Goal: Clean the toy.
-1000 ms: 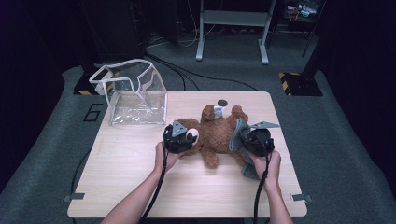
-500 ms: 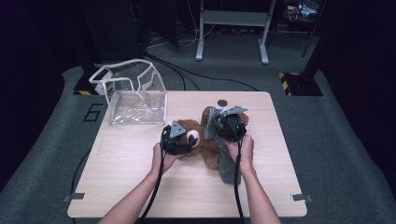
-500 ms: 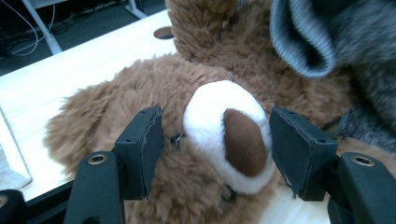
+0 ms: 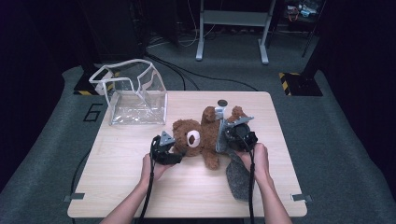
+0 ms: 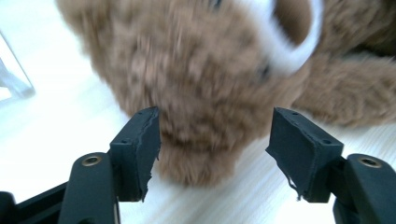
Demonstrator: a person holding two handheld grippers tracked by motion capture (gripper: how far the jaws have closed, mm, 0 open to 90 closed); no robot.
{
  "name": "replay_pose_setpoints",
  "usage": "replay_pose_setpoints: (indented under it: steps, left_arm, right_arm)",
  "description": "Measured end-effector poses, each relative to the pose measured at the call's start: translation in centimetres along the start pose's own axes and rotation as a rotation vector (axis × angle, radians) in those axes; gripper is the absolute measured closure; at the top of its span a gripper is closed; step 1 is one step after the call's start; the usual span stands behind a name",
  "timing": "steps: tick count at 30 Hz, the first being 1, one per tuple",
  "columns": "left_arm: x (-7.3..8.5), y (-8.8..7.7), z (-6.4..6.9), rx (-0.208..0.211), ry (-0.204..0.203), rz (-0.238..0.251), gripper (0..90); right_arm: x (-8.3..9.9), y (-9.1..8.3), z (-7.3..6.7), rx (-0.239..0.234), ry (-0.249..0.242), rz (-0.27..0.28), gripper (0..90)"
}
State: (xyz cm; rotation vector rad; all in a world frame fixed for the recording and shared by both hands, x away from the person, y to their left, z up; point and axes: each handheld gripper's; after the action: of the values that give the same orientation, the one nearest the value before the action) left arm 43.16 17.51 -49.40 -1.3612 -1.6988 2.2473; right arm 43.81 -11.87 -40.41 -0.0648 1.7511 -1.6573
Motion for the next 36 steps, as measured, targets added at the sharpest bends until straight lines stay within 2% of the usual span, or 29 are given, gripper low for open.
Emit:
replay_pose_setpoints:
  steps: [2,5,7,11,15,16,18,19,21,22,23,24,25,27,28,30,31,32,34,36]
  left_arm:
    - [0.3,0.4,0.0,-0.006,-0.007,-0.012,40.4]
    - [0.7,0.9,-0.2,0.008,-0.023,-0.029,45.9]
    - [0.9,1.2,-0.3,0.010,-0.038,-0.022,51.6]
    - [1.4,1.6,-0.9,0.033,-0.081,-0.015,60.7]
    - [2.0,2.0,-1.4,0.043,-0.097,-0.015,72.7]
    - [2.0,2.1,-1.5,0.053,-0.117,-0.011,73.7]
    - [2.1,2.3,-1.4,0.050,-0.123,-0.006,73.5]
    - [2.0,2.3,-1.5,0.049,-0.110,-0.017,72.3]
    - [1.9,2.5,-1.2,0.044,-0.105,-0.021,65.8]
    - [1.9,2.5,-1.1,0.042,-0.105,-0.020,62.0]
    - [1.8,2.6,-1.0,0.034,-0.086,-0.029,59.3]
    - [1.7,2.7,-0.8,0.027,-0.091,-0.028,57.6]
    - [1.6,2.6,-0.8,0.018,-0.074,-0.043,57.9]
    - [1.6,2.7,-0.8,0.008,-0.087,-0.030,63.1]
    - [1.7,2.6,-1.0,0.014,-0.088,-0.034,67.7]
    - [1.8,2.6,-1.3,0.029,-0.088,-0.032,75.6]
    - [1.9,2.7,-1.4,0.031,-0.101,-0.019,80.0]
    - [2.0,2.7,-1.6,0.045,-0.122,-0.015,82.2]
    - [2.0,2.7,-1.7,0.038,-0.103,-0.022,83.9]
    - [2.0,2.7,-1.6,0.040,-0.110,-0.023,84.0]
  right_arm:
    - [0.0,-0.3,0.2,-0.038,0.030,0.032,79.7]
    - [-0.5,-1.1,0.1,-0.075,0.037,0.089,80.2]
    - [-1.2,-1.7,-0.3,-0.094,0.046,0.128,80.3]
    - [-3.1,-2.7,-1.3,-0.114,0.033,0.216,80.2]
    - [-5.3,-2.9,-2.9,-0.119,0.022,0.276,80.1]
    - [-5.9,-2.9,-3.2,-0.119,0.018,0.288,80.1]
    - [-6.8,-2.6,-3.7,-0.123,0.021,0.329,80.1]
    - [-7.2,-2.4,-3.8,-0.134,0.037,0.349,80.1]
    - [-7.9,-2.1,-4.0,-0.154,0.050,0.383,80.1]
    - [-8.3,-2.1,-4.1,-0.155,0.050,0.387,80.1]
    - [-8.5,-2.1,-4.2,-0.153,0.048,0.391,80.1]
    - [-8.7,-2.1,-4.4,-0.148,0.044,0.399,80.1]
    - [-8.9,-2.2,-4.5,-0.142,0.043,0.402,80.0]
    - [-8.9,-1.9,-4.6,-0.143,0.032,0.375,79.3]
    - [-9.1,-1.3,-4.6,-0.151,0.017,0.307,77.8]
    - [-9.3,0.5,-4.7,-0.137,-0.010,0.152,71.4]
    - [-9.2,1.3,-4.7,-0.102,-0.026,0.090,67.6]
    - [-8.9,1.7,-4.6,-0.078,-0.030,0.076,62.4]
    - [-8.6,1.8,-4.3,-0.098,-0.031,0.066,54.7]
    - [-8.4,1.0,-4.2,-0.091,-0.044,0.072,45.4]
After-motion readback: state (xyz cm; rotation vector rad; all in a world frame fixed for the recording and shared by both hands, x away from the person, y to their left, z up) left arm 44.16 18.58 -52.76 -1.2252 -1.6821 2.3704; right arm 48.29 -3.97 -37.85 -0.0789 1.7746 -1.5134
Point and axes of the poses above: each handheld gripper's, and its own axes: y roughly forward along the jaws, x roughly out of its underside, z roughly to its right, and after that the axes turned 14 degrees about -z, right-handed
